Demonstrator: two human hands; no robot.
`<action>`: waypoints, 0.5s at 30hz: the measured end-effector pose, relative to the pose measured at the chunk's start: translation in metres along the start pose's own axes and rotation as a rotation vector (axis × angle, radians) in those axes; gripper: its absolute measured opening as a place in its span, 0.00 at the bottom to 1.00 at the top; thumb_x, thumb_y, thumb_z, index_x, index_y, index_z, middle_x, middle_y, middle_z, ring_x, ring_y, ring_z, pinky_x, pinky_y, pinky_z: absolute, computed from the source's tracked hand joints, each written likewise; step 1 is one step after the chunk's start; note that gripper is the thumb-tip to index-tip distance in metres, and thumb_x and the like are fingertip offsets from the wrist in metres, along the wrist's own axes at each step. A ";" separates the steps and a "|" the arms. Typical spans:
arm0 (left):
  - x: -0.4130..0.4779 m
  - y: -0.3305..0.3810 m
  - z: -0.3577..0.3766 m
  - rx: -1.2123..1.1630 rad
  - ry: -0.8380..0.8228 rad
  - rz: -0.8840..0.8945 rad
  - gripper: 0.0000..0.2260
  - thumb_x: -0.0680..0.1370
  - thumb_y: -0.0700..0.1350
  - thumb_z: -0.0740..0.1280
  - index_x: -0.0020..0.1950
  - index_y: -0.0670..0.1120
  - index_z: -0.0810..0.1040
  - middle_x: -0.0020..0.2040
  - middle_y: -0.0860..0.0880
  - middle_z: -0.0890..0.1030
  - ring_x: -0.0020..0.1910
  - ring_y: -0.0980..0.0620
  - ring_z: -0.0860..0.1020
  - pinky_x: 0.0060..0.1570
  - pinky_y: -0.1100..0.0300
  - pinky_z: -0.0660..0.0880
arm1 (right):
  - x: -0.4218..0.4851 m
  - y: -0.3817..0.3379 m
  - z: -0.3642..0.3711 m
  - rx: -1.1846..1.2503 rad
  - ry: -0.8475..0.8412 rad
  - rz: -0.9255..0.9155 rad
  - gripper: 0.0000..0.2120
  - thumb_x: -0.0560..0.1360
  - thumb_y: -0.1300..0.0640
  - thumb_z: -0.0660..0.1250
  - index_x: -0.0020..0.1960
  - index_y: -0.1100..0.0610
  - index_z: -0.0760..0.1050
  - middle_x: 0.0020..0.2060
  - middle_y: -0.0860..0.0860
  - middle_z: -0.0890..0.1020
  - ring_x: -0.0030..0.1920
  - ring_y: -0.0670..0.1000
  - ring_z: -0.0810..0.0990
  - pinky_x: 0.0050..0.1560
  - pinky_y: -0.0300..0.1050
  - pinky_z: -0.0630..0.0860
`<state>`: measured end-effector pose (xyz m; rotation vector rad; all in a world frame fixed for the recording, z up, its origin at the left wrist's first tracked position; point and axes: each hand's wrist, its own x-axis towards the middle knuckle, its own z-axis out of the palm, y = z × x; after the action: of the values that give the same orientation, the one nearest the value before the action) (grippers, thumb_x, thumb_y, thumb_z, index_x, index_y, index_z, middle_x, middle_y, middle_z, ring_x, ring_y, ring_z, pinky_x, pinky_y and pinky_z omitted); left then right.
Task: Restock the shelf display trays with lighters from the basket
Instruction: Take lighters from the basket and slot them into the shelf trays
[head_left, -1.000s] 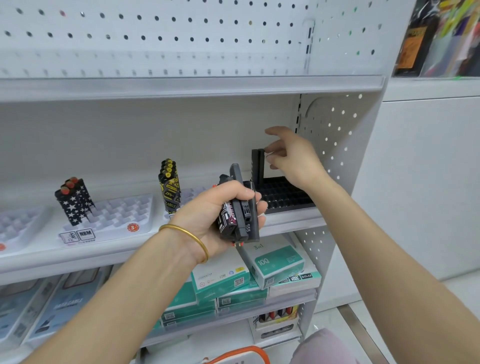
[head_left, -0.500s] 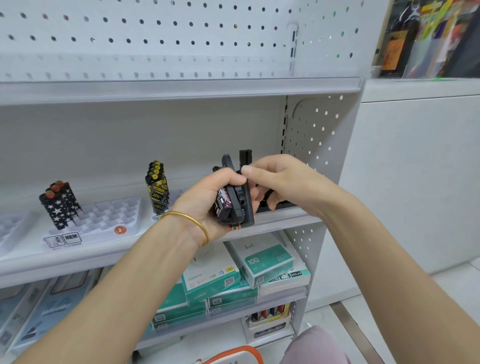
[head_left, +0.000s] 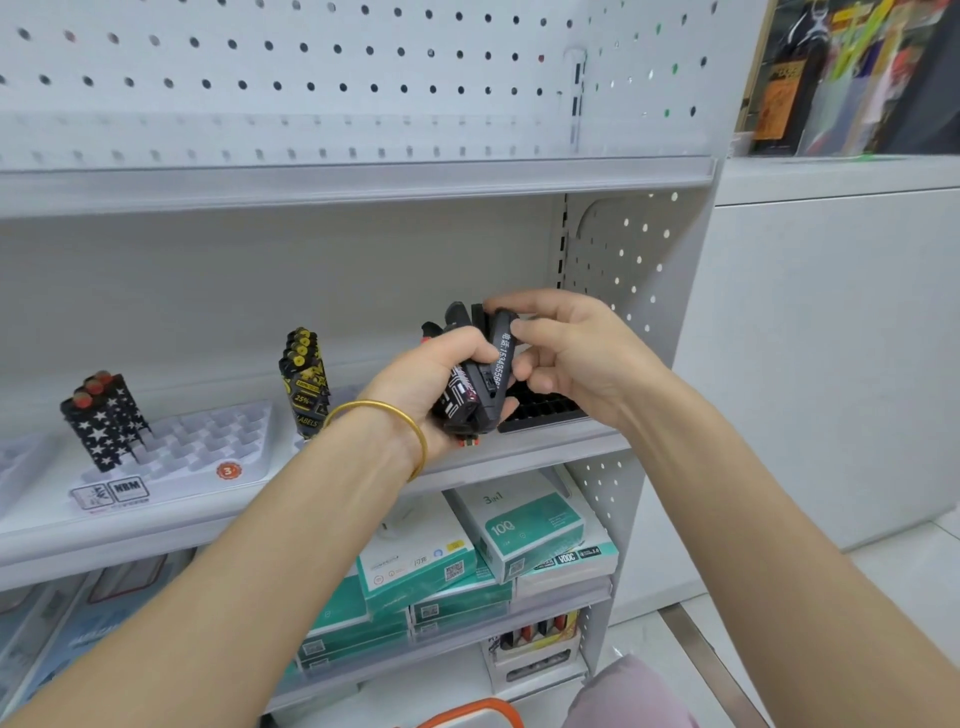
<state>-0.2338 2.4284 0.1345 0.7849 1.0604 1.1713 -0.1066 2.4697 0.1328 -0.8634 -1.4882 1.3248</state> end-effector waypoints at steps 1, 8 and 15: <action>0.001 0.001 0.001 0.008 0.014 0.003 0.04 0.75 0.38 0.62 0.41 0.41 0.75 0.31 0.46 0.78 0.34 0.51 0.76 0.39 0.58 0.79 | 0.000 -0.001 0.000 0.012 0.005 0.005 0.10 0.79 0.66 0.58 0.52 0.58 0.76 0.34 0.56 0.77 0.23 0.45 0.73 0.21 0.35 0.68; 0.010 0.007 -0.004 0.010 0.093 0.021 0.04 0.74 0.36 0.65 0.40 0.42 0.72 0.36 0.45 0.76 0.42 0.48 0.78 0.45 0.50 0.79 | 0.020 0.002 -0.010 -0.323 0.223 -0.057 0.11 0.74 0.63 0.67 0.56 0.58 0.72 0.42 0.52 0.77 0.33 0.46 0.76 0.25 0.35 0.71; 0.011 0.011 -0.016 -0.023 0.114 0.002 0.08 0.73 0.37 0.67 0.36 0.42 0.72 0.27 0.47 0.76 0.28 0.54 0.76 0.39 0.58 0.79 | 0.061 0.008 -0.020 -0.664 0.259 -0.211 0.11 0.75 0.69 0.63 0.55 0.62 0.76 0.48 0.53 0.77 0.46 0.50 0.74 0.50 0.40 0.73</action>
<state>-0.2521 2.4411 0.1363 0.7077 1.1379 1.2399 -0.1077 2.5341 0.1357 -1.1967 -1.7715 0.5276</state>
